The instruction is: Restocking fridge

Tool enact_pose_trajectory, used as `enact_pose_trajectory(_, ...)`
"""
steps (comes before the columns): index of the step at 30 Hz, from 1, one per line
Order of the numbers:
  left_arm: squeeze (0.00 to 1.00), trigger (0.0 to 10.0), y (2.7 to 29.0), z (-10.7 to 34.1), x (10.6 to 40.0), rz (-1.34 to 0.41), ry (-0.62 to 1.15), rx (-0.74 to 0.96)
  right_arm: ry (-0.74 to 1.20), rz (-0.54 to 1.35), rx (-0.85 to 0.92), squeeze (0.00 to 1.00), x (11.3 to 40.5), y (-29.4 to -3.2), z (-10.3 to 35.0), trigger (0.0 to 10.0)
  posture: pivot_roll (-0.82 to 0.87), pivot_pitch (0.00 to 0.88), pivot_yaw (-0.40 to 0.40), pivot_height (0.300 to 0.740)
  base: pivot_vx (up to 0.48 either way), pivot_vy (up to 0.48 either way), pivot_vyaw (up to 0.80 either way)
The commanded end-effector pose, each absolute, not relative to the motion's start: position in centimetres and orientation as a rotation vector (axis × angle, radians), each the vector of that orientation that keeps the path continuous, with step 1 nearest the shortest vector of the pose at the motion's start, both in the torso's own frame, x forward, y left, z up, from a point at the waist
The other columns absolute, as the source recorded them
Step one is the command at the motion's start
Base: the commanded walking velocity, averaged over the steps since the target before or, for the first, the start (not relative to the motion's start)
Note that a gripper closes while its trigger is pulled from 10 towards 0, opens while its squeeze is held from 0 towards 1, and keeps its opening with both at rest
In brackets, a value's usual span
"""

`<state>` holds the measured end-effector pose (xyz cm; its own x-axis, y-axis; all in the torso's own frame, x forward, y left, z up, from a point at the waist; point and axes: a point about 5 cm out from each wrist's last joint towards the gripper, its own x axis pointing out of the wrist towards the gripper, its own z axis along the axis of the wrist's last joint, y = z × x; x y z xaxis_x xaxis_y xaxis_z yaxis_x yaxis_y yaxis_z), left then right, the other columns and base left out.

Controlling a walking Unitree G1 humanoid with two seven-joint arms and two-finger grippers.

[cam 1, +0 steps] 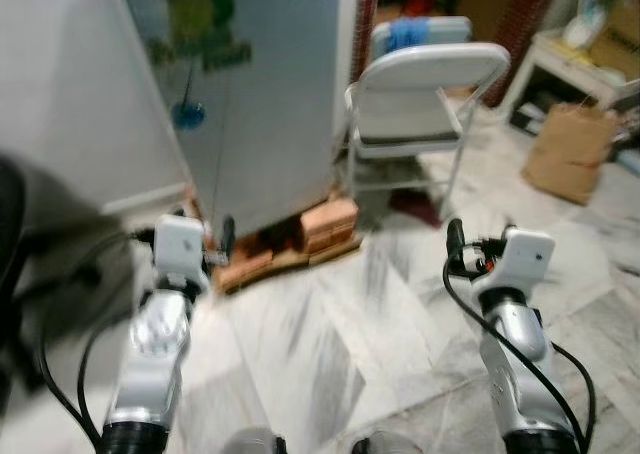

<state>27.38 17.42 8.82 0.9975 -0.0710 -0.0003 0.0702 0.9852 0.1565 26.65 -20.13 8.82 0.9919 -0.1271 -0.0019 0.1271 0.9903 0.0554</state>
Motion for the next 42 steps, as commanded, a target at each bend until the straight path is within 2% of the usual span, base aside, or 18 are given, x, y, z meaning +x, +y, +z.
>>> enact_pose_trajectory(1, 0.0, 10.0, 18.2, 9.2, 27.4, -0.055, -0.014, 0.161, -0.015, -0.106, 0.062, 0.0, 26.9, -19.5, 9.2, 10.0, 0.01, 0.033, 0.015, 0.74, 0.0, 0.428, -0.8)
enact_pose_trajectory(11, 0.0, 10.0, 18.2, 9.1, 27.4, -0.058, -0.015, 0.155, -0.016, -0.103, 0.057, 0.0, 26.9, -19.5, 9.3, 10.0, 0.01, 0.037, 0.014, 0.74, 0.122, 0.42, -0.7)
enact_pose_trajectory(16, 0.0, 10.0, 18.1, 9.0, 27.3, -0.056, -0.008, 0.138, -0.015, -0.099, 0.057, 0.0, 27.0, -19.4, 9.3, 10.0, 0.01, 0.04, 0.009, 0.74, 0.245, 0.413, 0.0)
enact_pose_trajectory(36, 0.0, 10.0, 17.9, 8.2, 26.7, -0.042, 0.024, 0.117, -0.025, -0.083, 0.051, 0.0, 27.5, -19.3, 9.8, 10.0, 0.02, 0.055, -0.001, 0.74, 0.0, 0.439, 0.0)
enact_pose_trajectory(42, 0.0, 10.0, 17.8, 8.0, 26.3, -0.064, 0.023, 0.141, -0.027, -0.082, 0.046, 0.0, 27.4, -19.4, 9.8, 10.0, 0.03, 0.06, 0.003, 0.74, 0.0, 0.447, -0.71)
